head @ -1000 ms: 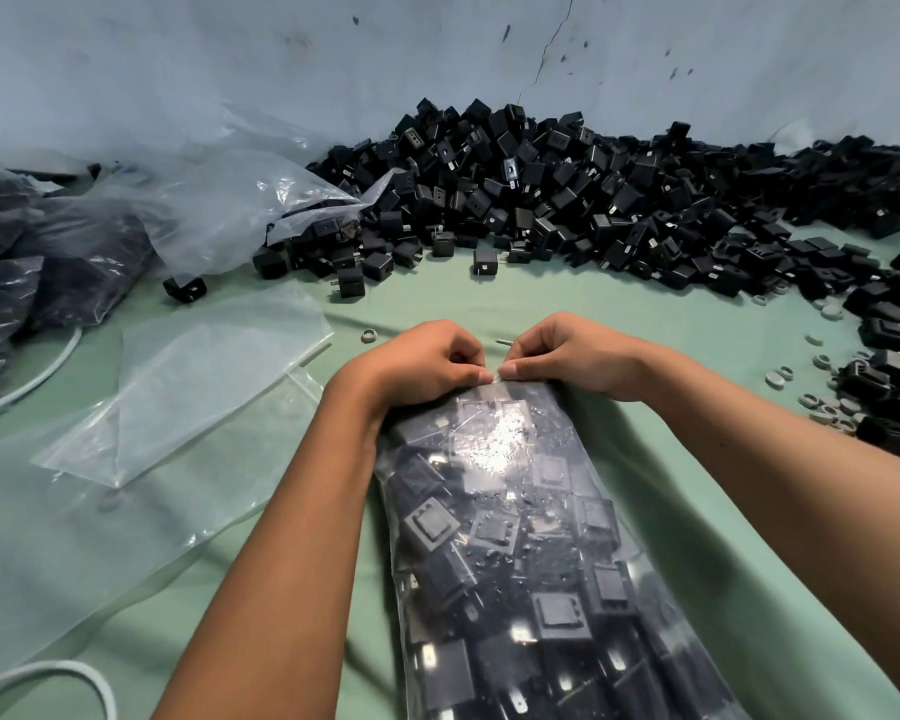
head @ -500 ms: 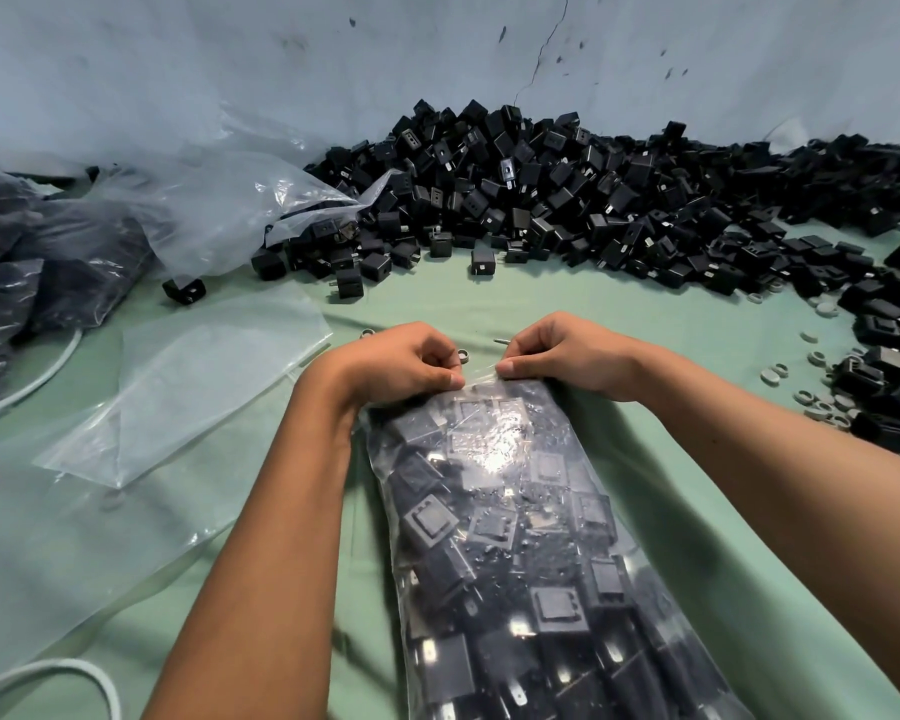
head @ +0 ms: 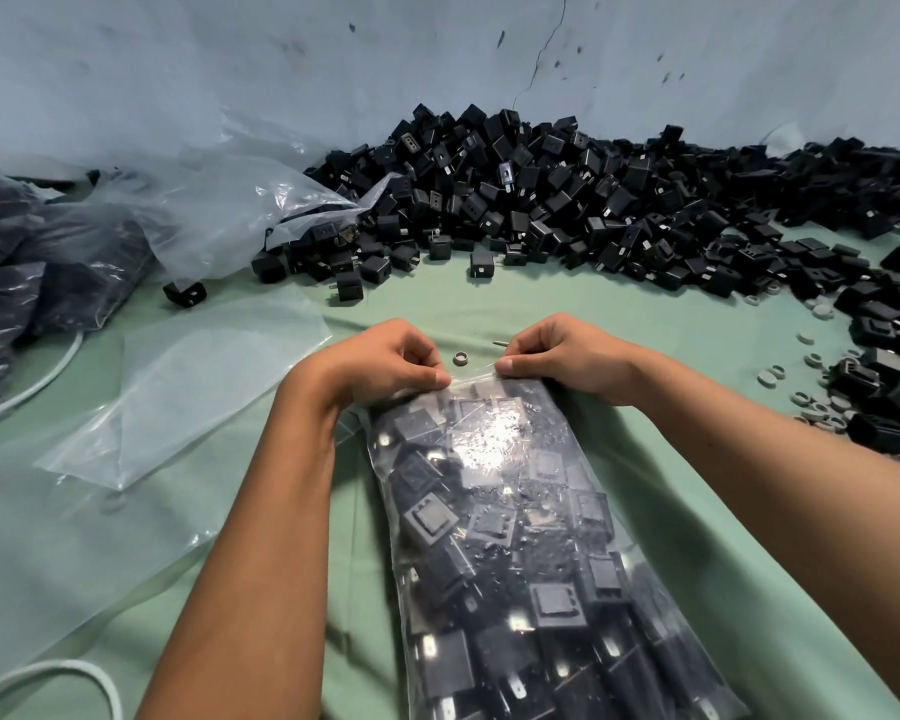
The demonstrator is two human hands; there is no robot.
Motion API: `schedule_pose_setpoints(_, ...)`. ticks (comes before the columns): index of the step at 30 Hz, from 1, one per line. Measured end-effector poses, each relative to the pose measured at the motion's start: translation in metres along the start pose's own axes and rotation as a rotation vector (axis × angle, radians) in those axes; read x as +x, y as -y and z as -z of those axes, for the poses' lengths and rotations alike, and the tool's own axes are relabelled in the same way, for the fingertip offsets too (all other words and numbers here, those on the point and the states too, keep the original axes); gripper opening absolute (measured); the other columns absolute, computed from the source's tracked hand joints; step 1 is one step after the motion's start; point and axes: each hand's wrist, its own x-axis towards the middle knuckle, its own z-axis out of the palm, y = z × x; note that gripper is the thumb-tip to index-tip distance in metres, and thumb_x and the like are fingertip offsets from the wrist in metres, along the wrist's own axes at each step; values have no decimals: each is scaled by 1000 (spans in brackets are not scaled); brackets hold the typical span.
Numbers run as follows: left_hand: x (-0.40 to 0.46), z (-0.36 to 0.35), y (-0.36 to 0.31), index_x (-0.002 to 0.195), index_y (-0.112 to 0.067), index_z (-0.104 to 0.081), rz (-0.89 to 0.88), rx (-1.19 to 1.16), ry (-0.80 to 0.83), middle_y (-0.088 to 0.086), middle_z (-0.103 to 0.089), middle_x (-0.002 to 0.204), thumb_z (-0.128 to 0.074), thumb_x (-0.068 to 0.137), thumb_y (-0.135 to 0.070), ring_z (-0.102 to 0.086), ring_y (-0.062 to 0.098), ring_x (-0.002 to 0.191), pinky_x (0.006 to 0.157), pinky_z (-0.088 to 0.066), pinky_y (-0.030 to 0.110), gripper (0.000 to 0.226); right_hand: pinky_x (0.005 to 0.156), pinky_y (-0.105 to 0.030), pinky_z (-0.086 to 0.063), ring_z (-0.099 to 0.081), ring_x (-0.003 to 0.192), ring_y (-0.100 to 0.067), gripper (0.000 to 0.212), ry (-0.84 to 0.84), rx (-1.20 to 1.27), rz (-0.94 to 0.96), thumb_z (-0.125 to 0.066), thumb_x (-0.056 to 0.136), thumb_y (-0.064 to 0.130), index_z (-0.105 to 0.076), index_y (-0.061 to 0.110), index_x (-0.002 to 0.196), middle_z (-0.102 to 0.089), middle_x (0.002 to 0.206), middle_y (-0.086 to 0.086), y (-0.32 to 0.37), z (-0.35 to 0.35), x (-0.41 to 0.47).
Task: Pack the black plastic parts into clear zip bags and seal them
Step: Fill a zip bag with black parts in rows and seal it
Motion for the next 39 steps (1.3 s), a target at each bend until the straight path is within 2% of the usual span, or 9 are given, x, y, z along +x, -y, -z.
schedule_pose_setpoints(3, -4, 6, 5, 77, -22, -78, 9, -34, -11, -6, -76, 76, -76, 92, -21, -65, 4, 69, 73, -50, 25, 14, 66, -20, -49, -62, 64, -7, 14, -17, 15, -2, -74, 94, 20, -76, 10, 84, -71, 72, 1, -1, 0, 0)
schedule_pose_setpoints(7, -7, 11, 8, 79, -19, -78, 40, 15, 12, -8, -75, 73, -78, 89, -25, -64, 1, 63, 61, -47, 16, 11, 67, -20, -50, -62, 65, -8, 13, -18, 18, 3, -74, 94, 19, -76, 10, 85, -71, 74, -1, -2, -2, 0)
schedule_pose_setpoints(13, -8, 7, 4, 80, -15, -73, 29, 15, 49, -5, -71, 72, -71, 96, -18, -61, 7, 64, 68, -47, 26, 16, 66, -19, -51, -62, 65, -8, 13, -26, 31, 2, -74, 94, 18, -77, 10, 85, -72, 74, -1, -5, -1, 1)
schedule_pose_setpoints(17, -4, 5, 1, 78, -17, -74, 40, 25, 13, -3, -73, 74, -72, 94, -18, -62, 10, 69, 75, -49, 28, 17, 66, -20, -51, -62, 65, -9, 14, -39, 39, 1, -74, 94, 18, -77, 6, 88, -71, 75, -3, -6, -1, 3)
schedule_pose_setpoints(21, 2, 0, -3, 84, -17, -76, 50, 52, 17, -3, -74, 77, -71, 96, -26, -65, 11, 71, 75, -53, 34, 16, 72, -26, -52, -64, 70, -12, 13, -45, 39, -13, -75, 93, 21, -78, 9, 89, -74, 79, -5, -8, -1, 4)
schedule_pose_setpoints(29, 3, -2, -3, 80, -20, -70, 38, 107, 37, -9, -68, 69, -63, 101, -28, -60, 9, 63, 63, -47, 27, 24, 73, -27, -54, -65, 73, -12, 16, -58, 33, -10, -75, 93, 23, -78, 8, 91, -75, 82, -6, -9, -1, 4)
schedule_pose_setpoints(33, -4, 4, 1, 84, -14, -75, 56, 68, -14, 3, -73, 75, -71, 96, -30, -62, 11, 64, 63, -51, 28, 20, 79, -32, -55, -65, 76, -17, 22, -72, 37, -13, -75, 93, 23, -77, 1, 96, -75, 86, -11, -9, -2, 3)
schedule_pose_setpoints(39, -19, 11, 6, 79, -17, -74, 73, 108, -10, -7, -71, 69, -68, 98, -23, -60, 9, 63, 67, -50, 27, 21, 78, -30, -54, -64, 74, -14, 21, -103, 23, -11, -76, 93, 23, -78, 3, 96, -74, 84, -8, -7, -4, 2)
